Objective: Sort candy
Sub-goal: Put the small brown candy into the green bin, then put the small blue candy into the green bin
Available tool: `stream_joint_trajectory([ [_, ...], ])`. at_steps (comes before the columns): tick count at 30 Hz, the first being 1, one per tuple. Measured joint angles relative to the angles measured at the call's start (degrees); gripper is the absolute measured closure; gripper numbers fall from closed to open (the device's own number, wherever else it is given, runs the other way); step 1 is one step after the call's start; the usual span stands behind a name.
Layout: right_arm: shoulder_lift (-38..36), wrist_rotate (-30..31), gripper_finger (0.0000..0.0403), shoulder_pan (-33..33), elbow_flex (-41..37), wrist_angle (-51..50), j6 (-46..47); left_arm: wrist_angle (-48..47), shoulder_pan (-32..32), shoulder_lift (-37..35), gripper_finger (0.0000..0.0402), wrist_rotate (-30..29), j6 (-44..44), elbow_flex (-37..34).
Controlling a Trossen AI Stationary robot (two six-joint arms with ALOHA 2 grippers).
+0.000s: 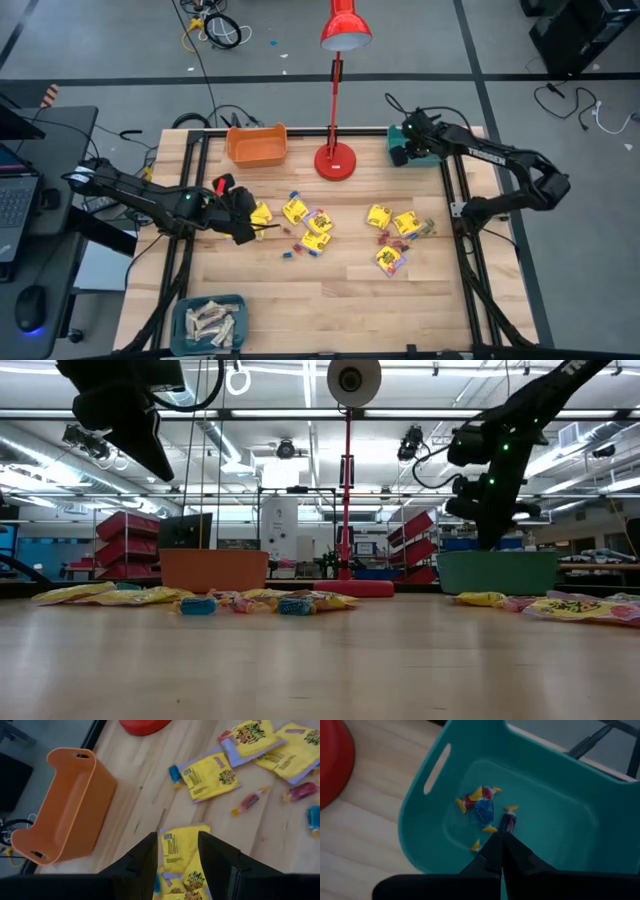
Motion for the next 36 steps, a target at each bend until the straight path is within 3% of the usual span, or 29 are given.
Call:
stream_joint_trajectory([
  [8, 4.22, 0.00, 0.0390, 0.00, -0.02, 2.68, 0.00, -3.16, 0.02, 0.00, 0.0259, -1.71, -2.88, 0.00],
  [19, 4.53, 0.00, 0.0329, 0.00, -0.01, 4.90, 0.02, -3.41, 0.05, 0.20, 0.0259, -4.69, -3.65, 0.00],
  [24, 4.53, 0.02, 0.0308, 0.02, 0.00, 6.57, 0.01, -3.74, 1.38, 0.20, 0.0259, -5.77, -8.98, 0.02],
  [36, 1.56, 0.00, 0.0304, 2.53, -0.02, 6.83, 0.63, -13.74, 8.55, 0.20, 0.0259, 1.60, -20.81, 0.02],
])
